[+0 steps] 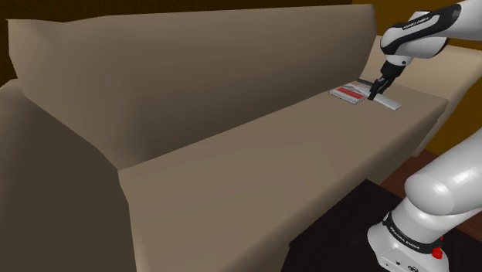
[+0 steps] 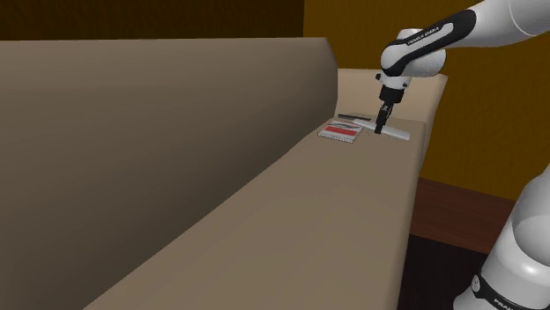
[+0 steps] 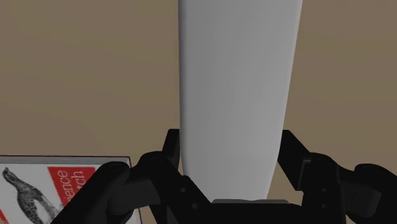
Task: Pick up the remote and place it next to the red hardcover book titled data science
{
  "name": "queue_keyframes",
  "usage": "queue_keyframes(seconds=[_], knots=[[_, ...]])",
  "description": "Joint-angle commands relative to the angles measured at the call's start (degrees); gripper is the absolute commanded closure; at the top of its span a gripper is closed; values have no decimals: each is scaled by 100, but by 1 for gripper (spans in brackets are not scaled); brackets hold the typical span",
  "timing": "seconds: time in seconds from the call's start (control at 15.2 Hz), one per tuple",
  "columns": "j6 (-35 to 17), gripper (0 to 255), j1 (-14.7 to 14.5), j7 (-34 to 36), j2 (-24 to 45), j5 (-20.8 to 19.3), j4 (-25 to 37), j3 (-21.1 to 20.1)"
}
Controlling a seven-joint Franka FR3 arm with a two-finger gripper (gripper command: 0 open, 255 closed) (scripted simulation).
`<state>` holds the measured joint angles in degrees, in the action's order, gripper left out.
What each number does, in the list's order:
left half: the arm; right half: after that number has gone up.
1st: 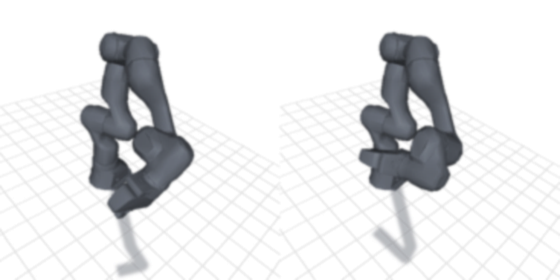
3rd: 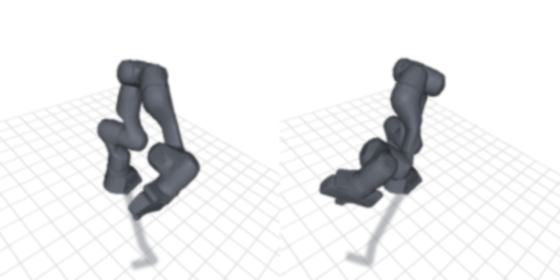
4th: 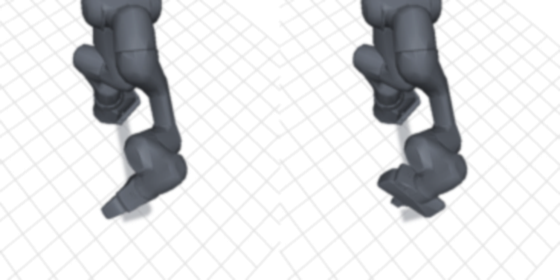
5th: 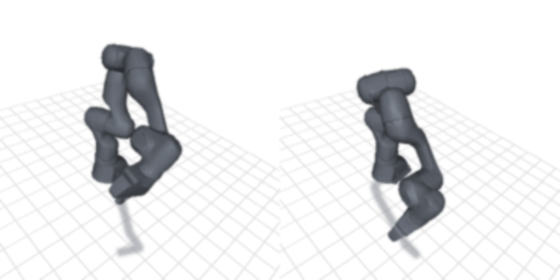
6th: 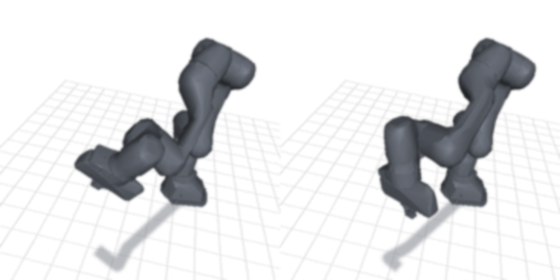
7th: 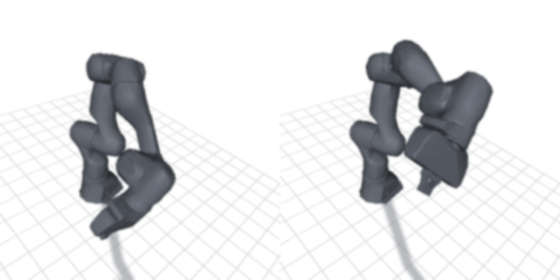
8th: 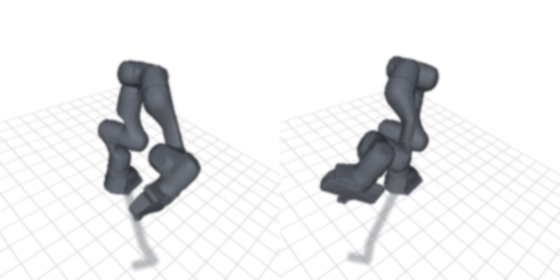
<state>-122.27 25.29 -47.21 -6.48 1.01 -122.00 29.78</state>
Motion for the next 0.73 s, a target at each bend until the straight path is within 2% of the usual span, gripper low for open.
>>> queue_keyframes(seconds=[0.0, 0.4, 0.59, 0.66], knots=[[84, 255, 101, -394, 253, 168, 291, 194], [413, 255, 518, -1492, 1140, 813, 1260, 633], [652, 255, 841, -2018, 1670, 1197, 1854, 758], [832, 255, 1073, -2329, 2029, 1448, 2273, 819]])
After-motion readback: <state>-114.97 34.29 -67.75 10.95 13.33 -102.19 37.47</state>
